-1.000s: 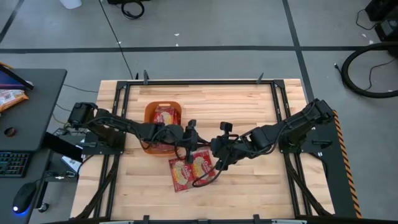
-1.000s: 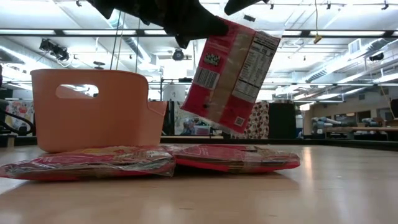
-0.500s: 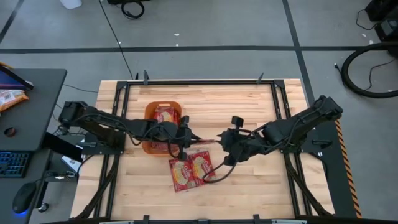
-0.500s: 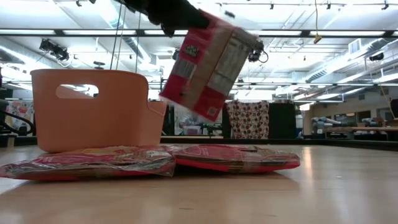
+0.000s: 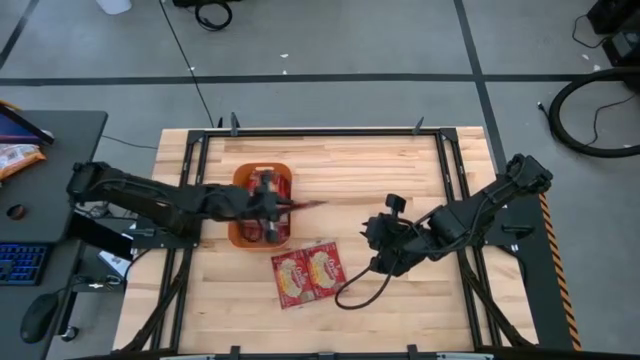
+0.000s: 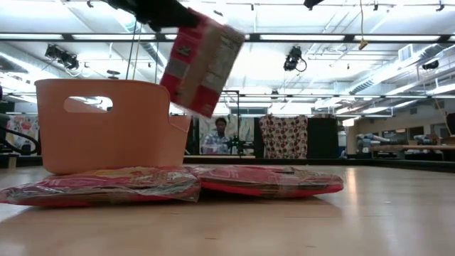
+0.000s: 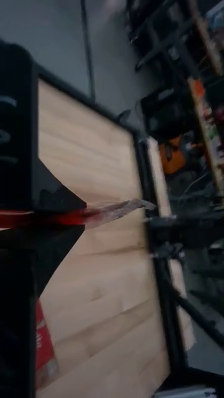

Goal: Sort popcorn bags into baskets
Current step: Put the red popcorn bag into the orange bin

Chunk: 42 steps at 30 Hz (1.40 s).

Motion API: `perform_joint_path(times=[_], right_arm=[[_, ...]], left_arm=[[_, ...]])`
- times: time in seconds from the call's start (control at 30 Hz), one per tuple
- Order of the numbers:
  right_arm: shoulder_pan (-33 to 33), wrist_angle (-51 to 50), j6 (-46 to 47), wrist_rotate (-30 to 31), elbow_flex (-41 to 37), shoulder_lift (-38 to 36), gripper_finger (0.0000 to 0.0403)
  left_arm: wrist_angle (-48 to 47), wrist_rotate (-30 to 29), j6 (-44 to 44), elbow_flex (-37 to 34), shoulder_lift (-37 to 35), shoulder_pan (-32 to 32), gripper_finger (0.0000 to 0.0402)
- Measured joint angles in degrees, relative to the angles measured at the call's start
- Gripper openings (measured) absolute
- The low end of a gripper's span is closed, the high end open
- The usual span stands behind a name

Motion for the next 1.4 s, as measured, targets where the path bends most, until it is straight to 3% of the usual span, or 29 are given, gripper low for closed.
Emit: perform_joint_path(times=[0.4, 0.6, 0.87, 1.1, 1.27, 1.4], right_arm=[[-0.02, 0.35, 0.76, -0.08, -0.02, 0.04, 0.0097], [-0.02, 0.38, 0.45, -0.14, 0.0, 0.07, 0.0097], [-0.02, 0.42, 0.38, -0.15, -0.01, 0.09, 0.0097], [-0.1, 0.42, 0.38, -0.16, -0.01, 0.09, 0.0097], [-0.09, 0.47, 0.38, -0.21, 0.0, 0.09, 0.0097], [-0.11, 0.51, 0.38, -0.34, -0.01, 0.09, 0.0097]], left_arm=[[-1.7, -0.74, 6.45, -10.39, -16.6, 6.12, 0.0024], [-1.75, 8.57, 8.3, -14.84, -22.31, 13.39, 0.0024], [0.24, 13.88, 10.0, -21.37, -25.75, 24.91, 0.0023], [1.18, 27.62, 10.7, -22.38, -26.03, 33.93, 0.002], [-2.61, 34.73, 8.55, -22.38, -26.04, 36.85, 0.002], [-5.91, 37.13, 4.04, -22.39, -26.01, 36.47, 0.005]])
